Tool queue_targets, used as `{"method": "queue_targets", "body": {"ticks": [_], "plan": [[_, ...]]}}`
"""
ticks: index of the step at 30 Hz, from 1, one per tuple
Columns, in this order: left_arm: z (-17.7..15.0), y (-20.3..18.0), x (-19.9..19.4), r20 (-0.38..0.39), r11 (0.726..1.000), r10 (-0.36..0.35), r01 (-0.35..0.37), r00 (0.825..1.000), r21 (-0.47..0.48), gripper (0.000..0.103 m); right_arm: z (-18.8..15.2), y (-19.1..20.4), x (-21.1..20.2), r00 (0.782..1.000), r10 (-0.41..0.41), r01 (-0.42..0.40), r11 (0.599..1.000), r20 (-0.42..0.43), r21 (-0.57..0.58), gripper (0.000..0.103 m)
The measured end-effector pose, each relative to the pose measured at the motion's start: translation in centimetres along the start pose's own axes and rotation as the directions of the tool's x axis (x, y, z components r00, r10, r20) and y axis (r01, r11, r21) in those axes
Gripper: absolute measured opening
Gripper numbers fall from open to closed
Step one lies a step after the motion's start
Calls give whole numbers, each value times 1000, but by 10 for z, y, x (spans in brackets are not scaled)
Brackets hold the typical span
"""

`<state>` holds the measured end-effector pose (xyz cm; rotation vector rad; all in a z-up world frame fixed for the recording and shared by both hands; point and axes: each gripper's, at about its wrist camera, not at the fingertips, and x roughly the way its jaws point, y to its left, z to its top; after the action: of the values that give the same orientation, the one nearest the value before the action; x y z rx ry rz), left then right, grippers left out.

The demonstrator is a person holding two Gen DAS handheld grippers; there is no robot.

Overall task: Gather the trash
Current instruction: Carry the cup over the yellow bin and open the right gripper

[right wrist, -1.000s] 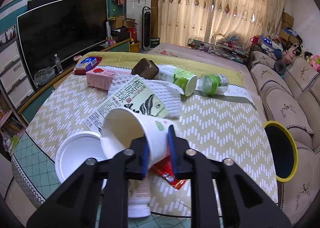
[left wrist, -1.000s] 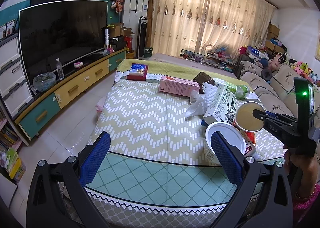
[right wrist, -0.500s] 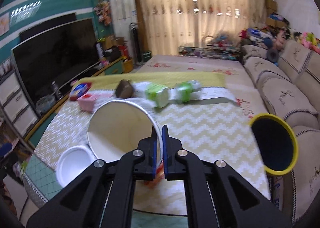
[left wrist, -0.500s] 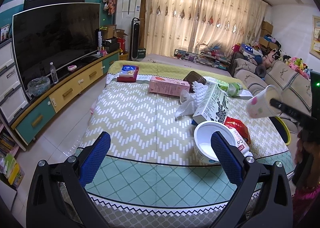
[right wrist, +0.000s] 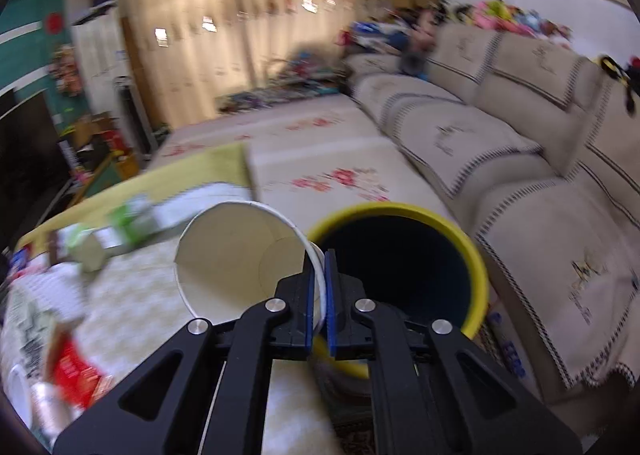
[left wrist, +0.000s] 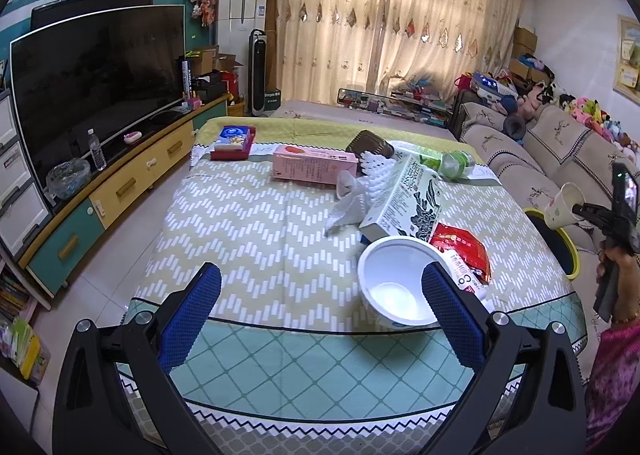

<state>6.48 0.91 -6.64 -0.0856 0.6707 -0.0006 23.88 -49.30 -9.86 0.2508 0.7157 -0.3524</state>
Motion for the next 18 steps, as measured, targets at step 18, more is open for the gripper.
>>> {"method": "queue_targets", "body": {"ticks": [18], "plan": [[9,-36,17,-26,998,-24,26,999,65,99,-3,-62,88,984,-73,93,989,-161,116,31]]}}
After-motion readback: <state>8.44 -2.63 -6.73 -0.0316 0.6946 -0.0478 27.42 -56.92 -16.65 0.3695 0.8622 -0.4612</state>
